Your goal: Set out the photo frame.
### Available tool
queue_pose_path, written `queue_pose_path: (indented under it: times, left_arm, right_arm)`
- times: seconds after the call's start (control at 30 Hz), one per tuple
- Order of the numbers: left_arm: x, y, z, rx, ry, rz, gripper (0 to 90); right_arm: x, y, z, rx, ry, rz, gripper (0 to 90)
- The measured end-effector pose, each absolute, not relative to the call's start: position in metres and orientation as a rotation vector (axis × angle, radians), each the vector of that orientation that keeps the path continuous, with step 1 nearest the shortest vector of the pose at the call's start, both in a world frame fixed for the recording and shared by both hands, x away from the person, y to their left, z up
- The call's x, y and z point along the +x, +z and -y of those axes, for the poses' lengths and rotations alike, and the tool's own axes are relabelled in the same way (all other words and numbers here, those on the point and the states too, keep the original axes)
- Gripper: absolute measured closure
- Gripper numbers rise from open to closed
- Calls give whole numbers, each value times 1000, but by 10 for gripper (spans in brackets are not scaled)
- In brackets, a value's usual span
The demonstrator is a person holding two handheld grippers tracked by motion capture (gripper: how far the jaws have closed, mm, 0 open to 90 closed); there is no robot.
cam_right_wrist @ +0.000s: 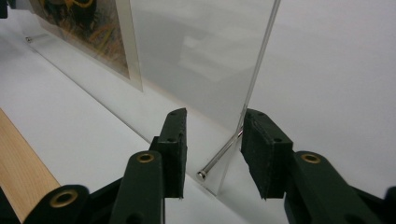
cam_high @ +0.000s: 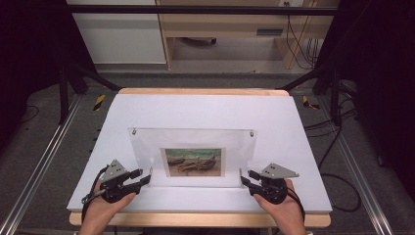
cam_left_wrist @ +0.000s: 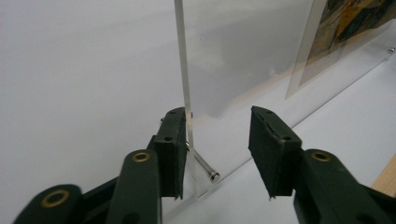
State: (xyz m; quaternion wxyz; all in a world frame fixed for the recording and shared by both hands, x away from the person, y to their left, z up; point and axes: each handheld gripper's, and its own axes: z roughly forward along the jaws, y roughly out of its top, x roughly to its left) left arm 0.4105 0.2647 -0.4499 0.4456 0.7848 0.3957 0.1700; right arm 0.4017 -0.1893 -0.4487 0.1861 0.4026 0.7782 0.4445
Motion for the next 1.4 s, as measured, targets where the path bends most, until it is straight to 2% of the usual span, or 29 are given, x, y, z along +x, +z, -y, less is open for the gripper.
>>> queue_pose_path:
  times: [0.23,0.37,0.53,0.8,0.97,1.4]
  left_arm:
    - [413,-452,-261,1957,427,-984,334]
    - [414,-452,-261,1951,414,-991,252]
    - [414,-453,-259,1958,422,-994,183]
    - [414,-452,-256,1955,436,-1012,77]
    - [414,-451,-257,1939,445,-1015,60]
    - [404,-444,-261,1909,485,-979,55]
  right_arm:
    - [400,-449,191,1134,1236,-2173,435]
    - [400,-449,192,1118,1214,-2158,326]
    - [400,-448,191,1117,1201,-2137,204]
    - [401,-445,190,1110,1173,-2104,84]
    - [400,-443,189,1078,1175,-2088,53]
    - [396,-436,191,1051,1190,-2023,48]
